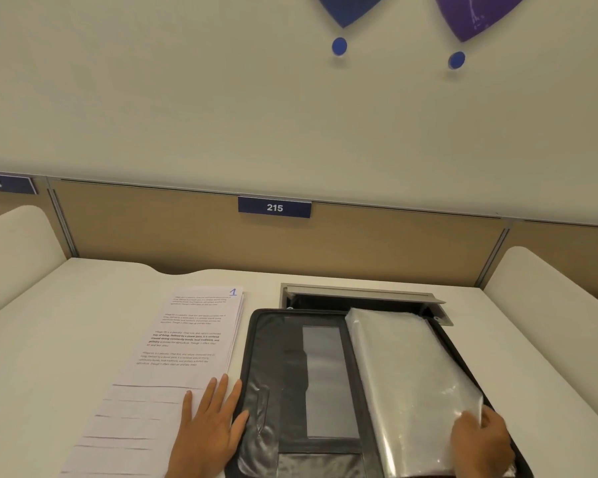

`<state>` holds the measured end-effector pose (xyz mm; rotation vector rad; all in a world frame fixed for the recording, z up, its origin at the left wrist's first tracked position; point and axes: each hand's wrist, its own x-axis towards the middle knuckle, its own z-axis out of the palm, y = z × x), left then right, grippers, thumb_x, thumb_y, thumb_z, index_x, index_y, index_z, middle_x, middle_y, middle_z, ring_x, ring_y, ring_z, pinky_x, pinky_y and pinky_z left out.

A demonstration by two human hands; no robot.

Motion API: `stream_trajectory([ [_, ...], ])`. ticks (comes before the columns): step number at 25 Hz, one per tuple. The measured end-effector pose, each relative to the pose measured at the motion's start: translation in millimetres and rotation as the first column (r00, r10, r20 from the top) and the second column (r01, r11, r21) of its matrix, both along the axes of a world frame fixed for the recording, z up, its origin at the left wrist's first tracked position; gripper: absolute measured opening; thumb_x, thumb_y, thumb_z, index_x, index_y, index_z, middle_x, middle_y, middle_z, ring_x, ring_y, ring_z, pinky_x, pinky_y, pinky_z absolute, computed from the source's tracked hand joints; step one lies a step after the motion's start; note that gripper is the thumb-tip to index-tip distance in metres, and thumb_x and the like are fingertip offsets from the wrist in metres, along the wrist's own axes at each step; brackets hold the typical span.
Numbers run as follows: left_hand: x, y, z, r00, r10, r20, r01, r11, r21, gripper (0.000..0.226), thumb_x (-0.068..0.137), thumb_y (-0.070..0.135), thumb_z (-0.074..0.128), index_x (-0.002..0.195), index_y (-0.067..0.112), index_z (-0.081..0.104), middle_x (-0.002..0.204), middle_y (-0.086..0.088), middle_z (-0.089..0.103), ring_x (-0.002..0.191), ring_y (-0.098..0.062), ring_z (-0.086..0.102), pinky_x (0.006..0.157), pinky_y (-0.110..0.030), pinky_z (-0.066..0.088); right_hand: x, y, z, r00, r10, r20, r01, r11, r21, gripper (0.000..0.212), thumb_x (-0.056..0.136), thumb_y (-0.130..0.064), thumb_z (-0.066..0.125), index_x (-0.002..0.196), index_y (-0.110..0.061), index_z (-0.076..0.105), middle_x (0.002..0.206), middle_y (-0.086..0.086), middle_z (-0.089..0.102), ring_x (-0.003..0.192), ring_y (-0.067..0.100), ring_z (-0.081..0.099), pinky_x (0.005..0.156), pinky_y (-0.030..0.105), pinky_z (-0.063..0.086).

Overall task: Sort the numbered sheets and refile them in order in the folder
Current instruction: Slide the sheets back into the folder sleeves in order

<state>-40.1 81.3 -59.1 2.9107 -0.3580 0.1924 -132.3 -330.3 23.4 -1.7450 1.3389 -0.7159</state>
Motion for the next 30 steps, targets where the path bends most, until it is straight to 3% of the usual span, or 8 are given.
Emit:
stream_trajectory([
  [4, 0, 1, 0, 1.000, 0.001, -0.021, -0.001, 1.000, 0.009, 0.071, 0.101, 0.063, 0.013, 0.137, 0.024, 0.061, 0.141, -0.006, 0.059, 0.135, -0.023, 0.041, 0.116, -0.048, 0.003, 0, 1, 6, 1.000, 0.015, 0.001, -0.014, 0.933, -0.358, 0.062, 0.072, -0.029, 0.049, 0.130, -0.009, 0.055, 0.142, 0.021, 0.051, 0.132, 0.044, 0.042, 0.108, 0.065, 0.028],
  [6, -1, 1, 1, 1.000, 0.007, -0.022, -0.007, 1.000, 0.002, 0.071, 0.101, 0.063, 0.012, 0.136, 0.025, 0.062, 0.139, -0.005, 0.061, 0.131, -0.026, 0.052, 0.115, -0.047, 0.006, 10, 10, 4, 0.974, 0.220, -0.059, -0.214, 0.801, -0.559, 0.054, 0.079, -0.035, 0.046, 0.123, -0.008, 0.062, 0.138, 0.019, 0.055, 0.131, 0.041, 0.047, 0.108, 0.062, 0.029],
  [9, -1, 0, 2, 1.000, 0.014, -0.014, -0.014, 1.000, 0.011, 0.071, 0.101, 0.063, 0.013, 0.134, 0.026, 0.062, 0.138, -0.004, 0.062, 0.129, -0.025, 0.055, 0.111, -0.050, 0.019, 34, 32, -9, 0.652, 0.597, -0.467, -0.747, 0.403, -0.528, 0.064, 0.094, -0.057, 0.029, 0.143, -0.022, 0.051, 0.158, 0.009, 0.039, 0.146, 0.029, 0.034, 0.120, 0.050, 0.021],
  [11, -1, 0, 3, 1.000, 0.011, -0.023, -0.010, 1.000, 0.008, 0.069, 0.101, 0.063, 0.014, 0.135, 0.026, 0.062, 0.138, -0.003, 0.061, 0.132, -0.023, 0.046, 0.113, -0.050, 0.016, 46, 42, -29, 0.437, 0.588, -0.680, -0.898, 0.238, -0.371, 0.074, 0.093, -0.075, 0.009, 0.155, -0.038, 0.025, 0.166, -0.003, 0.005, 0.154, 0.023, 0.013, 0.124, 0.043, -0.002],
  [14, -2, 0, 7, 0.998, 0.012, -0.054, -0.012, 1.000, -0.006, 0.069, 0.101, 0.062, 0.014, 0.135, 0.026, 0.061, 0.138, -0.004, 0.061, 0.132, -0.022, 0.044, 0.115, -0.045, 0.005, 44, 37, -42, 0.351, 0.497, -0.794, -0.920, 0.342, -0.192, 0.079, 0.088, -0.081, 0.001, 0.157, -0.042, -0.002, 0.164, -0.003, -0.019, 0.155, 0.025, -0.008, 0.120, 0.054, -0.013],
  [16, -4, 0, 10, 0.997, 0.015, -0.073, -0.015, 1.000, -0.011, 0.068, 0.101, 0.062, 0.014, 0.135, 0.026, 0.060, 0.139, -0.003, 0.061, 0.131, -0.022, 0.047, 0.115, -0.044, 0.005, 35, 24, -38, 0.310, 0.474, -0.824, -0.910, 0.398, -0.113, 0.085, 0.083, -0.081, -0.005, 0.157, -0.040, -0.006, 0.167, -0.001, -0.017, 0.154, 0.024, -0.012, 0.119, 0.059, -0.009],
  [23, 0, -1, 9, 0.998, 0.056, -0.025, -0.055, 0.998, 0.021, 0.069, 0.100, 0.063, 0.013, 0.131, 0.028, 0.064, 0.136, -0.001, 0.063, 0.125, -0.025, 0.060, 0.097, -0.060, 0.045, 17, -17, -37, 0.355, 0.459, -0.815, -0.891, 0.431, -0.146, 0.097, 0.076, -0.088, -0.009, 0.159, -0.037, -0.002, 0.168, 0.002, -0.009, 0.155, 0.024, -0.007, 0.124, 0.053, -0.001],
  [30, -2, 1, 5, 0.999, 0.034, -0.031, -0.033, 0.999, 0.035, 0.066, 0.099, 0.064, 0.016, 0.140, 0.030, 0.056, 0.145, 0.000, 0.056, 0.137, -0.020, 0.040, 0.110, -0.054, 0.023, -1, -61, -44, 0.439, 0.419, -0.795, -0.811, 0.565, -0.151, 0.105, 0.075, -0.092, -0.005, 0.159, -0.030, 0.003, 0.169, 0.002, -0.004, 0.155, 0.024, -0.004, 0.124, 0.052, 0.001],
])
